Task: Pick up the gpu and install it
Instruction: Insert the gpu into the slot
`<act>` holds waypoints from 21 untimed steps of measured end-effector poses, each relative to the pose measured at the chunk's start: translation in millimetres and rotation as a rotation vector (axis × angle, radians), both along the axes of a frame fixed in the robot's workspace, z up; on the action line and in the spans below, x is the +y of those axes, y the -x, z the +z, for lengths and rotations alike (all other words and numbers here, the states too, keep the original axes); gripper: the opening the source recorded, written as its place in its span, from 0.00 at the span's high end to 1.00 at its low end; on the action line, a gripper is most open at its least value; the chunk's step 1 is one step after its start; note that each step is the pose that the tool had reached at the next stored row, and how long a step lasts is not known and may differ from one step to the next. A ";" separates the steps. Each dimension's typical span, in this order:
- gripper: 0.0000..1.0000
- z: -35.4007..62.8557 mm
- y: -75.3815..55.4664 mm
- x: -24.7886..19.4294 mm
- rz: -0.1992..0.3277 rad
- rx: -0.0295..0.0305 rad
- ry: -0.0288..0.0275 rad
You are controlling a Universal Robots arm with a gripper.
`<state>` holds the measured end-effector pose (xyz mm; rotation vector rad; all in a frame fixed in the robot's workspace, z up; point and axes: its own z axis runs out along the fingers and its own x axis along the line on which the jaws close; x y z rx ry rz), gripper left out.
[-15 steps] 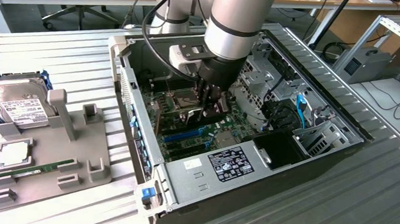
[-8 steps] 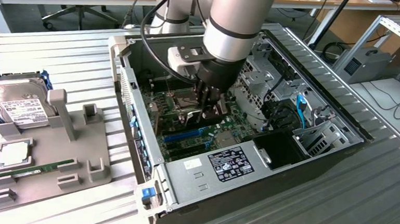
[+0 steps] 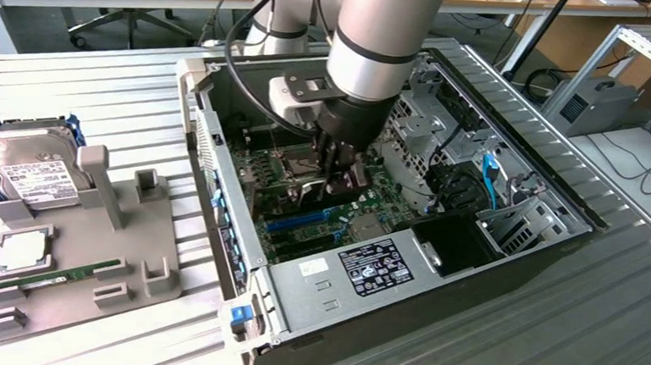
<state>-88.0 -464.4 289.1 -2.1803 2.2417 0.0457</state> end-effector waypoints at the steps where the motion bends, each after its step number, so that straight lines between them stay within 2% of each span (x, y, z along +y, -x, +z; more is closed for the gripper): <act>1: 0.73 0.0 0.5 0.0 0.000 0.0000 0.0000; 21: 0.73 -0.1 7.6 0.6 0.000 0.0000 0.0000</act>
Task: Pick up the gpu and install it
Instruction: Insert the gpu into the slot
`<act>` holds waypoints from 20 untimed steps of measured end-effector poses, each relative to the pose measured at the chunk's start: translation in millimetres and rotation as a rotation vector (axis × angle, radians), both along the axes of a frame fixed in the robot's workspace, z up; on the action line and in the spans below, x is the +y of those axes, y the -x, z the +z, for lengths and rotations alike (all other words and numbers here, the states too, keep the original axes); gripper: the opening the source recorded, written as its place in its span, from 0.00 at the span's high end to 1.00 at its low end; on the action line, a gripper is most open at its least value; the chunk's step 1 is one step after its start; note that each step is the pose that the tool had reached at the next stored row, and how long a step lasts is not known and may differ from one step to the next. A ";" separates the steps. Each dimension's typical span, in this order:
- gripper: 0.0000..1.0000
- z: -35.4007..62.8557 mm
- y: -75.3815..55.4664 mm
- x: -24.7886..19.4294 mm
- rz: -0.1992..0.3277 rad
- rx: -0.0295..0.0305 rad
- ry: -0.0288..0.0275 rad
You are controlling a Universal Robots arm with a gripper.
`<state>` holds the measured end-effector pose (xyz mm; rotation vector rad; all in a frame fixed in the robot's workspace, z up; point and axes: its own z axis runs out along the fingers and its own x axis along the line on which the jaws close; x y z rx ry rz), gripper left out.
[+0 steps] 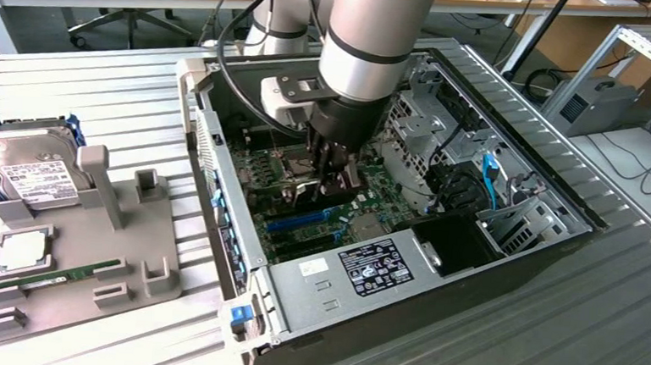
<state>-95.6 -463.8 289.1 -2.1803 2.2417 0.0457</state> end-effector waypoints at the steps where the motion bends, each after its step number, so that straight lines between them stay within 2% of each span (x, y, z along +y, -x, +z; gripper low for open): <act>1: 0.73 0.0 0.3 0.0 0.000 0.0000 0.0000; 20: 0.73 -12.3 3.5 0.0 0.000 -0.0005 0.0000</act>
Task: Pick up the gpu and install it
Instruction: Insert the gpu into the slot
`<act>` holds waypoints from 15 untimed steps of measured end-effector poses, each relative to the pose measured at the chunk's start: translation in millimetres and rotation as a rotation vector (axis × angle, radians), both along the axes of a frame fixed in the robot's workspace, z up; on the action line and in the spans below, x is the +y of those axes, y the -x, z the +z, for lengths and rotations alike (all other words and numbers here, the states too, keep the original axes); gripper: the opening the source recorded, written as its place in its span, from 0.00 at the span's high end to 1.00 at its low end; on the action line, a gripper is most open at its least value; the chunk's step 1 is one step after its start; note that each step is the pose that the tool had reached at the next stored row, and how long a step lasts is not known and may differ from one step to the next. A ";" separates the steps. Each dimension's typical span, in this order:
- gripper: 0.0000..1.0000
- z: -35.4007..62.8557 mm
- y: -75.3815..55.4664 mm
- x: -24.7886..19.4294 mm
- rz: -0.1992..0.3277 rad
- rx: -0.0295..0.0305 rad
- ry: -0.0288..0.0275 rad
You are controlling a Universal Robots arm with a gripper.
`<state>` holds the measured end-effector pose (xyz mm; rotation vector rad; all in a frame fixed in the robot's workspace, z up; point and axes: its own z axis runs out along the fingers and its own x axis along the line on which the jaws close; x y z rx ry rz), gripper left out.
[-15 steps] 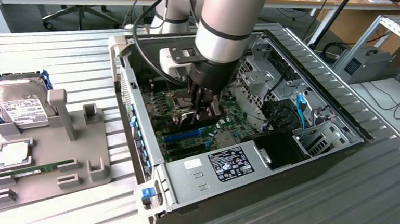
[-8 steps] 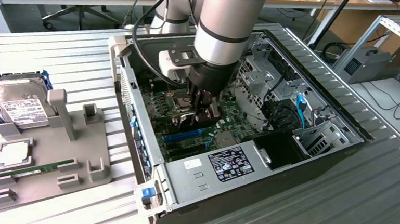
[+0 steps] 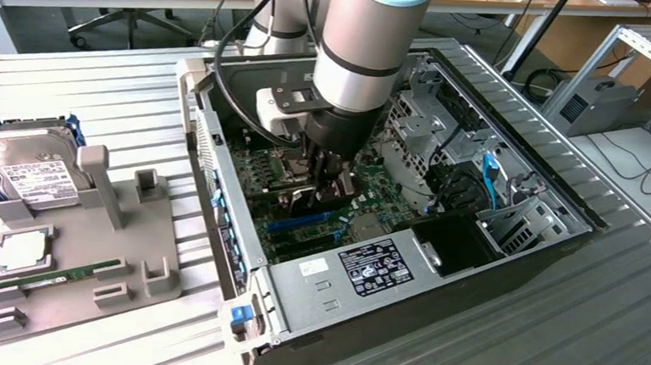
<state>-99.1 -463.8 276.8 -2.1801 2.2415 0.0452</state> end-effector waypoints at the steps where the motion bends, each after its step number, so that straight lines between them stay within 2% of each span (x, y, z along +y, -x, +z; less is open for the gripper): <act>1: 0.73 -0.7 0.0 0.0 0.000 0.0000 0.0000; 5: 0.73 -6.2 0.1 0.0 0.000 -0.0016 0.0003; 7: 0.73 -8.3 2.1 0.0 0.000 -0.0045 0.0000; 15: 0.73 -11.1 2.9 0.0 0.000 -0.0047 -0.0001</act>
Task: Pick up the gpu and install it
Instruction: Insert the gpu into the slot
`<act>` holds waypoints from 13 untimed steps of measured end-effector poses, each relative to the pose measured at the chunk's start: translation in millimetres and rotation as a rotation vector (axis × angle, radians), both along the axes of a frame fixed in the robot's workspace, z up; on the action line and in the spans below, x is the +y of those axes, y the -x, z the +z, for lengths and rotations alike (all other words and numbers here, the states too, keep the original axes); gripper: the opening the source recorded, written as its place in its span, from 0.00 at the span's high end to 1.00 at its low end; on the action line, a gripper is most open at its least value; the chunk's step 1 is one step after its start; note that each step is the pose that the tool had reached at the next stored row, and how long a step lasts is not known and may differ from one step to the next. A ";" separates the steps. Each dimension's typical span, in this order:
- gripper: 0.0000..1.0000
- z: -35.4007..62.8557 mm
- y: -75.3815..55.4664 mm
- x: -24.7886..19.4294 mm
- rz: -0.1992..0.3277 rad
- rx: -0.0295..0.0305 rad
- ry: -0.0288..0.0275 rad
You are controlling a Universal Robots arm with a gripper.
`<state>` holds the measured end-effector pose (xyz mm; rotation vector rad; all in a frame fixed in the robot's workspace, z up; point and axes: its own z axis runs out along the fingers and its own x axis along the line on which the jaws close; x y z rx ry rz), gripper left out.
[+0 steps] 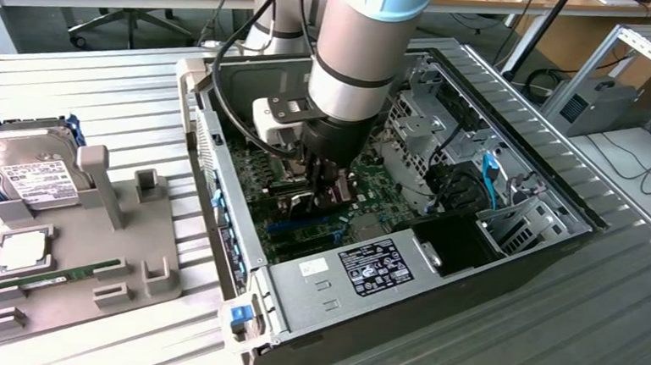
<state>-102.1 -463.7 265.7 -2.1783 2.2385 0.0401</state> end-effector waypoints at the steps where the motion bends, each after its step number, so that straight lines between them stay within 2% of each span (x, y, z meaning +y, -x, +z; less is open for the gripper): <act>1: 0.73 0.0 0.0 0.0 0.000 0.0000 0.0001; 4: 0.73 0.1 -3.9 0.0 0.000 0.0001 0.0001; 13: 0.73 0.0 -3.4 1.6 0.000 0.0001 -0.0001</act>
